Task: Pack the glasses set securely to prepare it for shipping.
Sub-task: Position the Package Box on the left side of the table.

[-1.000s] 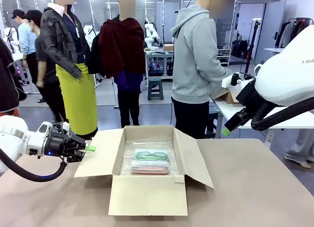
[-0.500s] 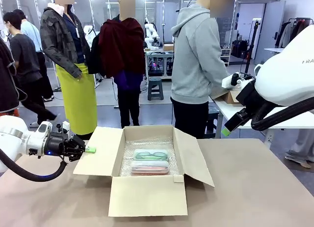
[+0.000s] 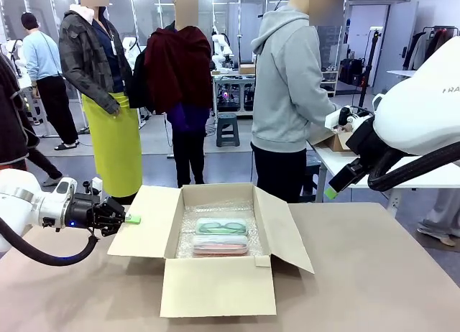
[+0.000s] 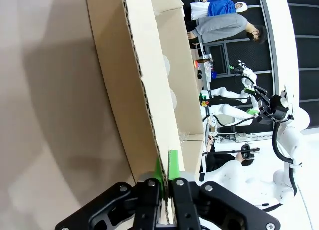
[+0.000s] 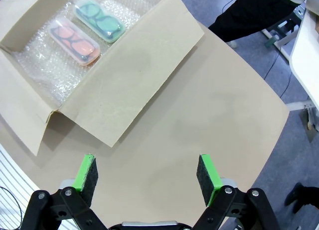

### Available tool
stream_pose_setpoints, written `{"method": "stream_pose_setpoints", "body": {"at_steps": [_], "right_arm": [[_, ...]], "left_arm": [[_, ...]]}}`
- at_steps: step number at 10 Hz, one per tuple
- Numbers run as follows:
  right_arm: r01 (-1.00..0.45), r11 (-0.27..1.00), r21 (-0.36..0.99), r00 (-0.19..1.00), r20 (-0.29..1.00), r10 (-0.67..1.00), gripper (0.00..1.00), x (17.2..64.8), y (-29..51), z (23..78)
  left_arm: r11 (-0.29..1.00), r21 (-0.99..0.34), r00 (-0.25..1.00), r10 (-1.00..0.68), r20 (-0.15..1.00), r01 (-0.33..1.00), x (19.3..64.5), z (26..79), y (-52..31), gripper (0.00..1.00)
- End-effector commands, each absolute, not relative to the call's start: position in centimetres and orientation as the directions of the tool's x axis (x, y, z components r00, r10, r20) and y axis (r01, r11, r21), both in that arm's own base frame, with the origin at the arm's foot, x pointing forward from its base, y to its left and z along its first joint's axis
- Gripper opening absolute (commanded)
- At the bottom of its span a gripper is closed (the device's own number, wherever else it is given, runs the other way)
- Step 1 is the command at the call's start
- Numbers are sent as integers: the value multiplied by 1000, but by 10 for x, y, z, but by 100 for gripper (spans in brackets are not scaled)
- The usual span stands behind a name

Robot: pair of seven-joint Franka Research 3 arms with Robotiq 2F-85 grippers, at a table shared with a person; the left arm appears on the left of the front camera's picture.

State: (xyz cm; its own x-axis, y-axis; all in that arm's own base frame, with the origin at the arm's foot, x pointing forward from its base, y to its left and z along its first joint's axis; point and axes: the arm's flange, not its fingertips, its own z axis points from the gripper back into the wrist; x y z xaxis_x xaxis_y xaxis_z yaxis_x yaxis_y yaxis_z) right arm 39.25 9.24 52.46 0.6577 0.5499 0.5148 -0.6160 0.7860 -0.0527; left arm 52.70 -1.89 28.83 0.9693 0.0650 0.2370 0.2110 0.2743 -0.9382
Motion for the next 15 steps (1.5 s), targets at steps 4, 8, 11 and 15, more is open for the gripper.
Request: {"method": "stream_pose_setpoints", "body": {"at_steps": [4, 8, 11, 15], "right_arm": [[-608, 792, -52, 666, 509, 545, 100, 392, 94, 525], [-608, 792, -52, 666, 509, 545, 100, 392, 94, 525], [-608, 792, -52, 666, 509, 545, 100, 392, 94, 525], [-608, 792, -52, 666, 509, 545, 100, 392, 94, 525]], "left_arm": [[275, -938, 968, 70, 239, 212, 527, 289, -18, 0], [248, -946, 973, 48, 228, 209, 527, 296, 5, 4], [256, -941, 974, -24, 225, 223, 522, 297, 40, 4], [264, -938, 971, 22, 239, 225, 516, 301, 113, 4]]}}
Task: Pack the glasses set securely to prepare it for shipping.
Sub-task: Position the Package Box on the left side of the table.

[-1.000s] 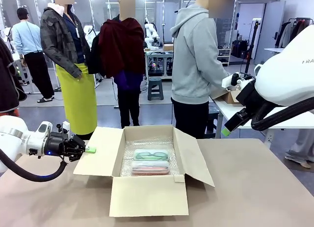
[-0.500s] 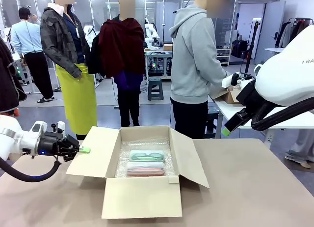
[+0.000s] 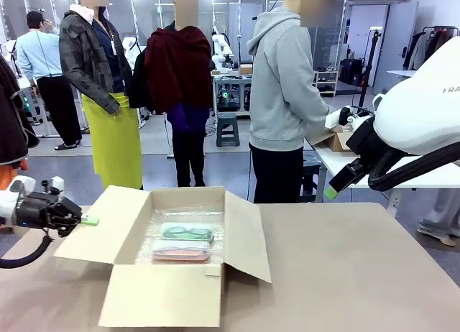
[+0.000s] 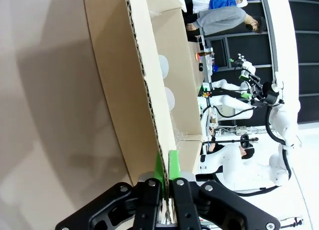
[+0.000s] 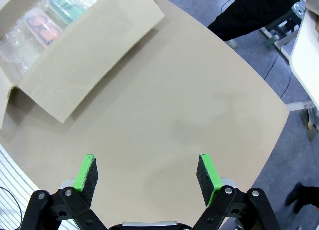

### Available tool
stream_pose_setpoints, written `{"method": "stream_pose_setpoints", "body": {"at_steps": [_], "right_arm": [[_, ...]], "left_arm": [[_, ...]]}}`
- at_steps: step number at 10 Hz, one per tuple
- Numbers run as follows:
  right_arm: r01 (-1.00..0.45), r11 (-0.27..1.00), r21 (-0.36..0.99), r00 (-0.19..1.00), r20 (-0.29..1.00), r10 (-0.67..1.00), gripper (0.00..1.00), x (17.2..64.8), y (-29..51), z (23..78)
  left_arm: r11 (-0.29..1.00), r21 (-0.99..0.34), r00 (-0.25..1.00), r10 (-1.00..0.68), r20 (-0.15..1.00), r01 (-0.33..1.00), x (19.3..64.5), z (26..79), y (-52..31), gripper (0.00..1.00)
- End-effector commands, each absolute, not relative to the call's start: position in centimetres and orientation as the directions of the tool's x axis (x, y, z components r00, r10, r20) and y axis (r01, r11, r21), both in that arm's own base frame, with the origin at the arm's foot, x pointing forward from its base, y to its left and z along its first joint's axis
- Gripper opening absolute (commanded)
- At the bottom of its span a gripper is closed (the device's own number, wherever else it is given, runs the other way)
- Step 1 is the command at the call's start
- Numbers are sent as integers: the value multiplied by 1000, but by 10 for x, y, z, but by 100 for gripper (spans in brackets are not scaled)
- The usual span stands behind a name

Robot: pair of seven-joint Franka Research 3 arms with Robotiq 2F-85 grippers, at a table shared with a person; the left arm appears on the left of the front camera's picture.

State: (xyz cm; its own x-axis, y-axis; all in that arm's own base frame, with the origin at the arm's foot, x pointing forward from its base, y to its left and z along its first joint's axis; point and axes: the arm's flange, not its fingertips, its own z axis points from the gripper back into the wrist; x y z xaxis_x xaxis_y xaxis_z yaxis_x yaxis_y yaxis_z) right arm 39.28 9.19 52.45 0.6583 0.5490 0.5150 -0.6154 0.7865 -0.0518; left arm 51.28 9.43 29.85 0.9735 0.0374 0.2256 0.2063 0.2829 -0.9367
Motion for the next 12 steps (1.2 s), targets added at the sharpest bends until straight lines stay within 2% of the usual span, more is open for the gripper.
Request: {"method": "stream_pose_setpoints", "body": {"at_steps": [1, 5, 8, 12], "right_arm": [[-608, 792, -52, 666, 509, 545, 100, 392, 94, 525], [-608, 792, -52, 666, 509, 545, 100, 392, 94, 525], [-608, 792, -52, 666, 509, 545, 100, 392, 94, 525], [-608, 792, -52, 666, 509, 545, 100, 392, 94, 525]], "left_arm": [[271, -935, 970, 28, 243, 226, 513, 302, 135, 4], [282, -931, 969, 16, 245, 230, 508, 296, 224, 4], [285, -932, 963, 84, 257, 224, 500, 304, 290, 4], [287, -938, 972, 72, 222, 193, 484, 315, 351, 4]]}}
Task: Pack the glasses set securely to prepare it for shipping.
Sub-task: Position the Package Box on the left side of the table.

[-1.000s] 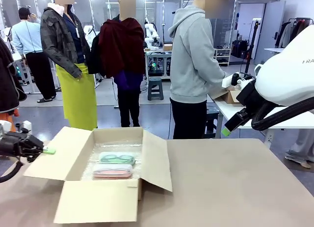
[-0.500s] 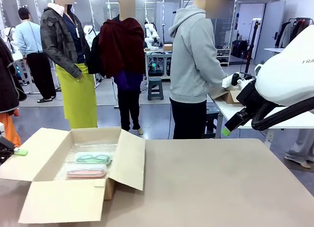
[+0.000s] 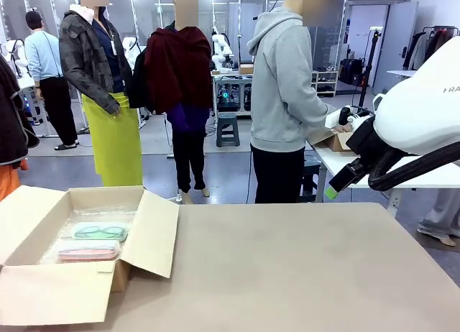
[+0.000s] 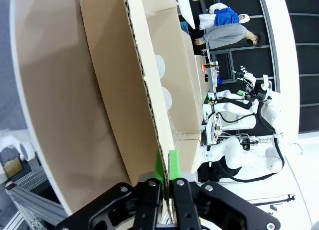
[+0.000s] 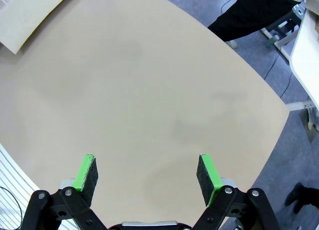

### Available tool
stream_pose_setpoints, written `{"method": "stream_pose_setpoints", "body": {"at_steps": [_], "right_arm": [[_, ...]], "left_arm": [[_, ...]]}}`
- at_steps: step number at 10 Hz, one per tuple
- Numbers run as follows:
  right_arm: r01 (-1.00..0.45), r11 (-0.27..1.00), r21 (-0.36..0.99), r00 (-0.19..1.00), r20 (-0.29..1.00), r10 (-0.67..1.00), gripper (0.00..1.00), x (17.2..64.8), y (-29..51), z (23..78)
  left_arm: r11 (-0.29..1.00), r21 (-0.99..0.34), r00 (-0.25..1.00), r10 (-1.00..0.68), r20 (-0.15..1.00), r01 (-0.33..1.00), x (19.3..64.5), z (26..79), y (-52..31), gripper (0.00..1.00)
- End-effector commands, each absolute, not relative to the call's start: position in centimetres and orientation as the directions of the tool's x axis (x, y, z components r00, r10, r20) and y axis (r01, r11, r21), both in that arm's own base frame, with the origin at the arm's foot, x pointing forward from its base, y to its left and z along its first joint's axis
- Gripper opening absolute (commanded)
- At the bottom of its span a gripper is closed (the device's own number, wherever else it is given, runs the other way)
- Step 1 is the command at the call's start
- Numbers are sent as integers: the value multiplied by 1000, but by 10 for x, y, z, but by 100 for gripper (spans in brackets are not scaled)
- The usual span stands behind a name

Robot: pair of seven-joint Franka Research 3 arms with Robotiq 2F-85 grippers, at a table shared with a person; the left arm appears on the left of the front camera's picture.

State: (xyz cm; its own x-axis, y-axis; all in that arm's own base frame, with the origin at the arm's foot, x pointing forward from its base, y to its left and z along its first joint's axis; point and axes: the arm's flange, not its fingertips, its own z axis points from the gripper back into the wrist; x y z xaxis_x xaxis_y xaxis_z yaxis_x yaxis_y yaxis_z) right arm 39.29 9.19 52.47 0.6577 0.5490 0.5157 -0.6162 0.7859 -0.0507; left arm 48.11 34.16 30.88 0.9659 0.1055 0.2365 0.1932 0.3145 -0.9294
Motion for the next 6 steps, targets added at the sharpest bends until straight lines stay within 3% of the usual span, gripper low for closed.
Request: {"method": "stream_pose_setpoints", "body": {"at_steps": [1, 6], "right_arm": [[-608, 792, -52, 666, 509, 545, 100, 392, 94, 525], [-608, 792, -52, 666, 509, 545, 100, 392, 94, 525]], "left_arm": [[292, -937, 973, 67, 222, 194, 482, 319, 358, 4], [337, -922, 969, 83, 232, 191, 485, 318, 359, 4]]}}
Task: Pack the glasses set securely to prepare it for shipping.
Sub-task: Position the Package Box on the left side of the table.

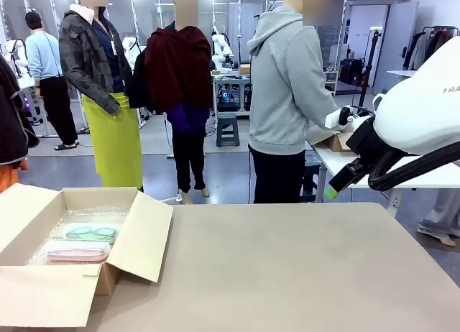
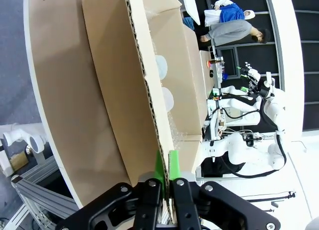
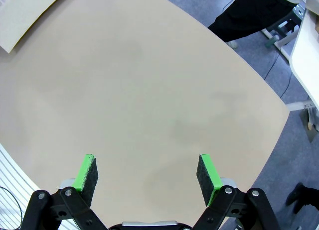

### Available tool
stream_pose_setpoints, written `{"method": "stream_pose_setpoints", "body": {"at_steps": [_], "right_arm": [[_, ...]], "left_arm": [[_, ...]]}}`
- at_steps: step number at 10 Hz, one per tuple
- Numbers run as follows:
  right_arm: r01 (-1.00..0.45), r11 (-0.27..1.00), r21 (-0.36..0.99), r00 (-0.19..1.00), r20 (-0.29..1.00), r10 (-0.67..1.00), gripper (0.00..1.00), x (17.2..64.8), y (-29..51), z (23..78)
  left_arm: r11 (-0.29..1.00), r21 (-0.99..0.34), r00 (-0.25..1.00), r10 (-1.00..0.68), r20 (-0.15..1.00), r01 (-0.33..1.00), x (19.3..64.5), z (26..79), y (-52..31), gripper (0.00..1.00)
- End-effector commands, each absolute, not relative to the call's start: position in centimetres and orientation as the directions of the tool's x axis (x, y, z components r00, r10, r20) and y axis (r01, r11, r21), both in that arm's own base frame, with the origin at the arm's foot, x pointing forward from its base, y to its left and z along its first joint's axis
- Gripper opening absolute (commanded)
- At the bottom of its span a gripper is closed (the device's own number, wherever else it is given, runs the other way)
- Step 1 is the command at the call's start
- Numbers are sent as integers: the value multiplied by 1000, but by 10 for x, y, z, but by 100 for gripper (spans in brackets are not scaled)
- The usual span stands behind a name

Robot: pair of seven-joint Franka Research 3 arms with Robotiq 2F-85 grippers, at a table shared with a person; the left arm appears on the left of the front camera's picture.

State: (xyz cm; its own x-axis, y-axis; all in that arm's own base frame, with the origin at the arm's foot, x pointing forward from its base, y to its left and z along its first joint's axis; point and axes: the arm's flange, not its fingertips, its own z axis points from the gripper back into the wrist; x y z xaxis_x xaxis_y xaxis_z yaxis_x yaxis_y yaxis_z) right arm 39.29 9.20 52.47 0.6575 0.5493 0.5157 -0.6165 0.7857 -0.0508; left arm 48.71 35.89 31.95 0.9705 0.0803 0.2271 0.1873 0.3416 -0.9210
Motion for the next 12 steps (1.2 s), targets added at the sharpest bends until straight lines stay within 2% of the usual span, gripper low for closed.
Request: {"method": "stream_pose_setpoints", "body": {"at_steps": [1, 7, 8, 9, 10, 11, 12], "right_arm": [[-608, 792, -52, 666, 509, 545, 100, 392, 94, 525], [-608, 792, -52, 666, 509, 545, 100, 392, 94, 525], [-608, 792, -52, 666, 509, 545, 100, 392, 94, 525], [-608, 792, -52, 666, 509, 545, 100, 392, 94, 525], [-608, 792, -52, 666, 509, 545, 100, 392, 94, 525], [-608, 792, -52, 666, 509, 545, 100, 392, 94, 525], [-608, 792, -52, 666, 509, 545, 100, 392, 94, 525]], "left_arm": [[337, -922, 969, 83, 232, 191, 485, 318, 359, 4], [348, -913, 968, 54, 246, 213, 485, 324, 362, 4], [373, -901, 967, 37, 252, 221, 484, 328, 362, 38], [402, -890, 965, 48, 257, 217, 484, 331, 362, 38], [408, -885, 962, 57, 268, 223, 485, 334, 365, 72], [415, -882, 961, 59, 270, 223, 486, 338, 369, 42], [437, -873, 962, 57, 266, 216, 486, 341, 372, 100]]}}
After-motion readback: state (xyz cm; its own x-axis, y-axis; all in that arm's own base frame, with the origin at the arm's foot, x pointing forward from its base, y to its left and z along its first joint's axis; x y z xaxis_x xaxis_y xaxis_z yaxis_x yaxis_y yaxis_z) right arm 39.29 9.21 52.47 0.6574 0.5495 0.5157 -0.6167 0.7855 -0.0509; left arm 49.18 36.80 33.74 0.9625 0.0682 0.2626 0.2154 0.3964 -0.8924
